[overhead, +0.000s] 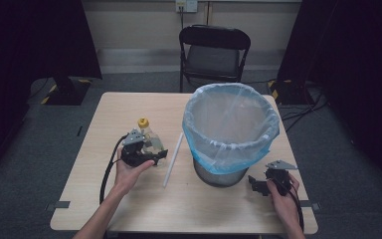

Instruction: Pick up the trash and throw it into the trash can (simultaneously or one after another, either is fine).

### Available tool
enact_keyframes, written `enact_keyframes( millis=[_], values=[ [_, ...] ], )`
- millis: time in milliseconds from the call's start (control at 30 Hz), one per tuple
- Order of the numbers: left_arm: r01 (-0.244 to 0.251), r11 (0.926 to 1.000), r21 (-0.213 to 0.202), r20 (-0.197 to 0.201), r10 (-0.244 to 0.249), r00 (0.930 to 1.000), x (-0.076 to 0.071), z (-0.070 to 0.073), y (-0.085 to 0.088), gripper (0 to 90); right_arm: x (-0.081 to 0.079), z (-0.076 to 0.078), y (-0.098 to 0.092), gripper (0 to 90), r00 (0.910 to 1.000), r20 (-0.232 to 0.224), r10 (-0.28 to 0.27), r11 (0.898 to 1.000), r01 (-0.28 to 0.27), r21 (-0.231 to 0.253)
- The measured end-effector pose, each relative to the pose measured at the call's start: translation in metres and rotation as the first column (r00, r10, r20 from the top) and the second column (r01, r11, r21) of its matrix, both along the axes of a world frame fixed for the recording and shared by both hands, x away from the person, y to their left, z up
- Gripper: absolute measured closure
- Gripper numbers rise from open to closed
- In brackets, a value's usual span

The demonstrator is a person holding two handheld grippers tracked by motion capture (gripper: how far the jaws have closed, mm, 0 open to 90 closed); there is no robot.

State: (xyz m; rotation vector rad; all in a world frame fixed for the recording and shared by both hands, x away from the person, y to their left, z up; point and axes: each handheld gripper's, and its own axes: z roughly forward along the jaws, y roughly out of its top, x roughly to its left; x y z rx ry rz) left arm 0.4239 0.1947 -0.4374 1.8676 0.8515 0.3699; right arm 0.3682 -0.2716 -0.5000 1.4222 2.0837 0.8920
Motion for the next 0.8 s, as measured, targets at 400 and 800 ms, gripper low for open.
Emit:
enact_keyframes(
  millis=[400,800],
  values=[
    [-0.002,0.9981,-0.062,0.027,0.004,0.9996,-0.003,0.02,0.01,27.9,0.0,0.0,0.0,10.4,1.0,0.0,0.0,1.0,0.0,0.0],
    [-0.01,0.995,-0.099,0.063,0.016,0.9979,-0.007,0.041,0.017,27.9,0.0,0.0,0.0,10.4,1.0,0.001,0.001,1.0,-0.001,0.0]
  ],
)
